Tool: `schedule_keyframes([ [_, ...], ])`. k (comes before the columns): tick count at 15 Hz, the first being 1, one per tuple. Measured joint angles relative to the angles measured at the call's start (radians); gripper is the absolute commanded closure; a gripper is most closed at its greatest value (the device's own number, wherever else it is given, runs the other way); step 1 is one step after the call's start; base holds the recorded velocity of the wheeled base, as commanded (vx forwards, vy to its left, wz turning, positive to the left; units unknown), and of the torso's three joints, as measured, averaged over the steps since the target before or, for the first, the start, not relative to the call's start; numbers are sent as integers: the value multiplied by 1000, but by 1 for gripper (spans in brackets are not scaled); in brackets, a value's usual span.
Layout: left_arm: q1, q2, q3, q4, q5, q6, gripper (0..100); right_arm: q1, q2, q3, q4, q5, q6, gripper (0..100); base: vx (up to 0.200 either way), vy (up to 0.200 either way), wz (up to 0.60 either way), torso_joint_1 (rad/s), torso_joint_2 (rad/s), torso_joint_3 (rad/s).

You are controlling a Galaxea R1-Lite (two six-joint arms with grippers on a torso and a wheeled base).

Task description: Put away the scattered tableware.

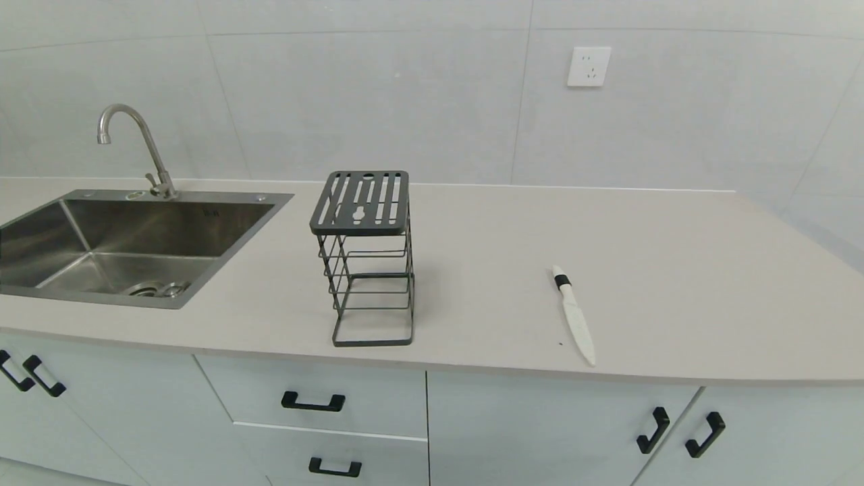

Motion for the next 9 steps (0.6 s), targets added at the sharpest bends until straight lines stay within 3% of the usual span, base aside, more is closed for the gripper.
schedule_keyframes([
  [7, 0, 0, 0, 0, -1, 0, 0, 0, 0, 0, 0, 0, 0, 0, 0, 0, 0, 288, -559, -273],
  [9, 0, 0, 0, 0, -1, 0, 0, 0, 0, 0, 0, 0, 0, 0, 0, -200, 0, 124, -237, -110],
])
